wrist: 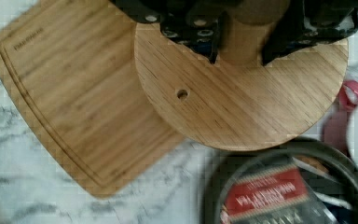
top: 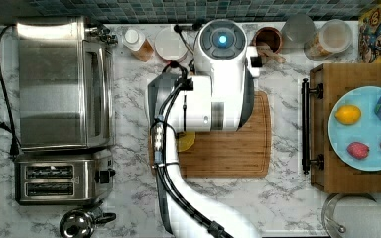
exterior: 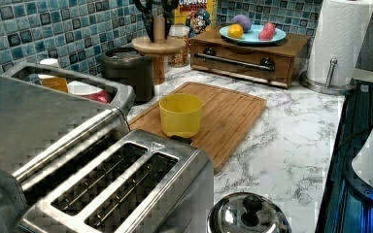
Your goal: Put the lid on the tea container.
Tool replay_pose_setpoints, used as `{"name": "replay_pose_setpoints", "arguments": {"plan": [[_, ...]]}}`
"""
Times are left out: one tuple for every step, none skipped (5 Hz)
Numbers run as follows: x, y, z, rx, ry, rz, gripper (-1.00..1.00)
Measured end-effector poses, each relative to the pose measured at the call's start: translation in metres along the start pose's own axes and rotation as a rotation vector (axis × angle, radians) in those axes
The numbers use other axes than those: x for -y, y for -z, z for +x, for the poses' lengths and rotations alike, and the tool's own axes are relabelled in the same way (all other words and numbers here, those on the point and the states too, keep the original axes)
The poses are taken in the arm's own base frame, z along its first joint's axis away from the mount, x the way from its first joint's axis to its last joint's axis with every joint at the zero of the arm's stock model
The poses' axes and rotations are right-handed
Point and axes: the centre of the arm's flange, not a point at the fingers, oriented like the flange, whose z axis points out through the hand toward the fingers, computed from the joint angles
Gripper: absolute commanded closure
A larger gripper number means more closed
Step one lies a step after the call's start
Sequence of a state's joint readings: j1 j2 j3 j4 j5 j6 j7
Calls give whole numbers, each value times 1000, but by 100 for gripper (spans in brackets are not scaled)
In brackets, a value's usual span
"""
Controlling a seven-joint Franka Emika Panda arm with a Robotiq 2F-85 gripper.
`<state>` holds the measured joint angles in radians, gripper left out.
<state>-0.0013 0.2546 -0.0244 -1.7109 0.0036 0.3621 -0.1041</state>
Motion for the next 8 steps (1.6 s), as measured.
{"name": "replay_pose_setpoints", "arguments": {"plan": [[9,32,14,-107,11,50,100],[12,54,22,-180,17,77,100],[12,65,29,-222,24,65,100],[18,68,42,-227,18,58,100],[33,56,63,-229,13,46,100],[47,30,88,-222,4,21,100],[53,-9,99,-179,3,-23,100],[53,-48,97,-97,5,-90,100]]}}
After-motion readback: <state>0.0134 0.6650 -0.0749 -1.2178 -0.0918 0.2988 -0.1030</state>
